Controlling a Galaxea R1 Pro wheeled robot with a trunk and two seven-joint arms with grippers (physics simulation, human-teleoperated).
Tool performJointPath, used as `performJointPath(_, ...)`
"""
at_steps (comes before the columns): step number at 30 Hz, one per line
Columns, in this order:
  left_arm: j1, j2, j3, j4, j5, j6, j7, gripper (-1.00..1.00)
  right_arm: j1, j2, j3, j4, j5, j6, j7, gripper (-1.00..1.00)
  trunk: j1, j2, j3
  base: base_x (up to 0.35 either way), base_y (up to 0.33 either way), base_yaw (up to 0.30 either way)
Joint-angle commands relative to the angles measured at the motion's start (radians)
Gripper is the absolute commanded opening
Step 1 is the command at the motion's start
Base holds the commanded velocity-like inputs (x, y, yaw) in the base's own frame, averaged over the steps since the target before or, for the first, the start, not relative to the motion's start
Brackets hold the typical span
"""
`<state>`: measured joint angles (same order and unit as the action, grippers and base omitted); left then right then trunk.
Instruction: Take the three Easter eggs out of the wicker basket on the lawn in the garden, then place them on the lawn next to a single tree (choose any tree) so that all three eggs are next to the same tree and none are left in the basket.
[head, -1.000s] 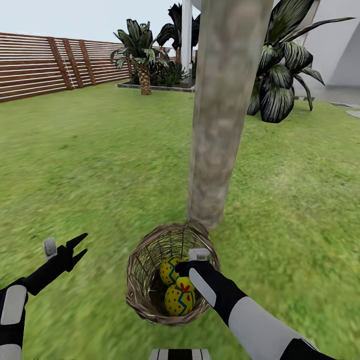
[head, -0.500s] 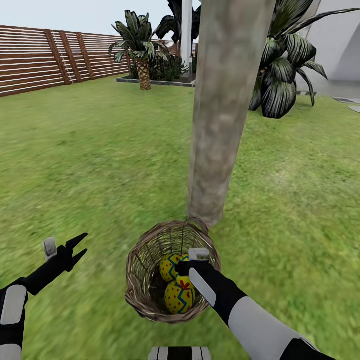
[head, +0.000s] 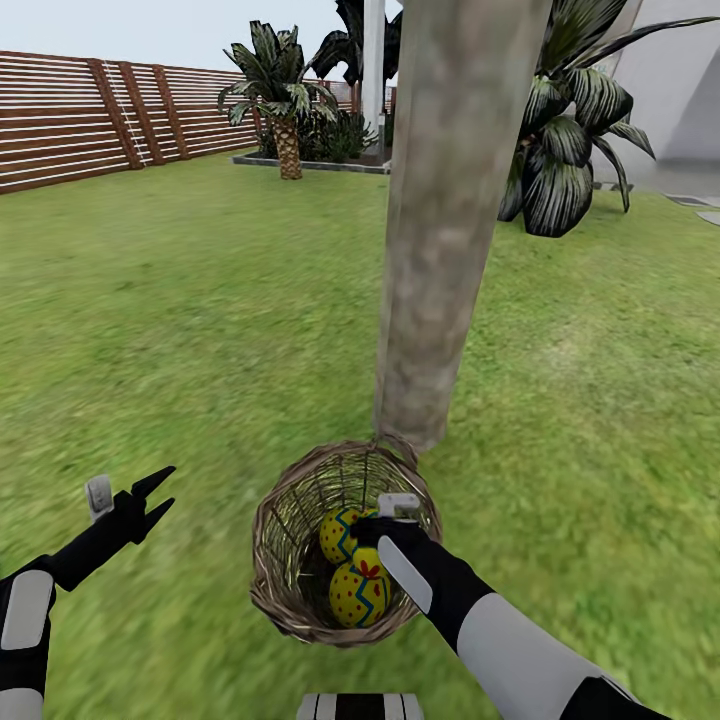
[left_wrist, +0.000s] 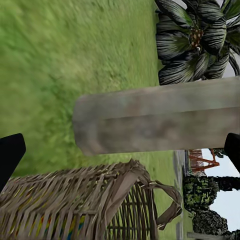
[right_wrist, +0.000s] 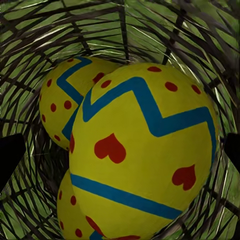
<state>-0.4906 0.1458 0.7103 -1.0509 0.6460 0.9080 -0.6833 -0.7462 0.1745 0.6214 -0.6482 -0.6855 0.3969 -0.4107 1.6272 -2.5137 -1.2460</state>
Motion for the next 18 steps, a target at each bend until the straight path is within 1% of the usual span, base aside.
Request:
performJointPath(1,-0.001,0.0,0.002,0.0,-0.002,0.005,-0.004,1.0,-0.001,0.0,0.003,0.0,-0.007,-0.005,-0.008,1.0,0.0,0.0,-0.001,0.0,0.0,0.0)
performJointPath(7,0.0,0.0,0.001,0.0,-0.002,0.005,-0.004,1.0,-0.001,0.0,0.003,0.003,-0.005,-0.013,-0.009,1.0,0.0,0.0,-0.001,0.0,0.0,0.0)
performJointPath(10,-0.001,0.0,0.001,0.0,-0.002,0.005,-0.004,1.0,-0.001,0.0,0.003,0.004,-0.007,-0.013,-0.029,1.0,0.0,0.0,-0.001,0.0,0.0,0.0)
performJointPath(14,-0.001,0.0,0.001,0.0,-0.002,0.005,-0.004,1.0,-0.001,0.0,0.003,0.005,-0.009,-0.013,-0.039,1.0,0.002,-0.001,-0.016,0.0,0.0,0.0)
performJointPath(17,-0.001,0.0,0.001,0.0,-0.002,0.005,-0.004,1.0,-0.001,0.0,0.003,0.005,-0.009,-0.013,-0.041,1.0,0.002,-0.001,-0.016,0.0,0.0,0.0)
performJointPath(18,-0.001,0.0,0.001,0.0,-0.002,0.005,-0.004,1.0,-0.001,0.0,0.003,0.005,-0.009,-0.013,-0.041,1.0,0.002,-0.001,-0.02,0.0,0.0,0.0)
